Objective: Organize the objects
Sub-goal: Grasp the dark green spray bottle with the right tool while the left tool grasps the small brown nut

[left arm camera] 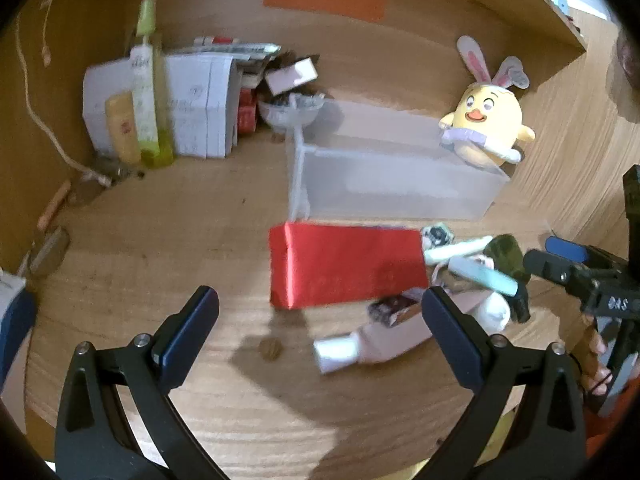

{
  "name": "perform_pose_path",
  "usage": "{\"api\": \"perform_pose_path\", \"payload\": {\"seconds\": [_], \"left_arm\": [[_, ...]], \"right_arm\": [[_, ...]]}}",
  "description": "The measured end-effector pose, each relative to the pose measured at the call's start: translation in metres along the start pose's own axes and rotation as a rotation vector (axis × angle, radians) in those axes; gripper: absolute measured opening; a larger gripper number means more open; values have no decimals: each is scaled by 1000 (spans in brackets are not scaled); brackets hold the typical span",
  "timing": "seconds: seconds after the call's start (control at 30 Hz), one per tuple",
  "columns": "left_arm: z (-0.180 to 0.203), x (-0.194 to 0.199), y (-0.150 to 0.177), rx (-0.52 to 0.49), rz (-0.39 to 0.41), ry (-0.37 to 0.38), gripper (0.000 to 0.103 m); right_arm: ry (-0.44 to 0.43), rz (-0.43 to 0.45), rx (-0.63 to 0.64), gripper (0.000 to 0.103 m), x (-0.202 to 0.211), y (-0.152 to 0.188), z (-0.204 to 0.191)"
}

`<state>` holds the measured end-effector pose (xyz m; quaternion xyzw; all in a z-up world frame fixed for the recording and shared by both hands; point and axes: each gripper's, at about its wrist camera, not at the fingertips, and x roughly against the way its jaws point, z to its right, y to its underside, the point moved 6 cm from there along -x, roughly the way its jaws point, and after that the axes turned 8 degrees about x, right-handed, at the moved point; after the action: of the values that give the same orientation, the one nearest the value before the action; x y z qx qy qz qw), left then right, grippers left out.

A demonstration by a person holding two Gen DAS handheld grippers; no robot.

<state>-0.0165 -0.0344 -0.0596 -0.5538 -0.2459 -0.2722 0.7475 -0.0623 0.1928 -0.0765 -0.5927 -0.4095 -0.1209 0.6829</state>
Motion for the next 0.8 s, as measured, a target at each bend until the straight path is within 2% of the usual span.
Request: {"api": "perform_pose_path", "payload": {"seconds": [0.03, 0.1, 0.13, 0.17, 0.33, 0.43, 0.53, 0.8], "left_arm": [[-2, -1, 2, 9, -7, -1, 103], [-10, -5, 7, 27, -33, -7, 91], [-14, -7, 10, 31, -50, -11, 81], [-18, -11, 13, 41, -73, -16, 77], [-27, -11, 20, 68, -78, -25, 68], [-30, -6, 19, 50, -57, -61, 62], [-32, -4, 18, 52, -57, -66, 52], [-42, -1, 16, 69, -63, -75, 46]], "right_arm": [[5, -3, -4, 99, -1, 2, 2], [16, -13, -11, 94, -3, 5, 6], [17, -19, -16, 89, -4, 6, 8], [15, -24, -22, 87, -6, 7, 10], [-26, -49, -78, 65, -13, 11, 19], [-55, -55, -102, 60, -16, 11, 21], [-65, -61, -109, 52, -18, 11, 21], [-81, -76, -113, 49, -21, 11, 19]]}}
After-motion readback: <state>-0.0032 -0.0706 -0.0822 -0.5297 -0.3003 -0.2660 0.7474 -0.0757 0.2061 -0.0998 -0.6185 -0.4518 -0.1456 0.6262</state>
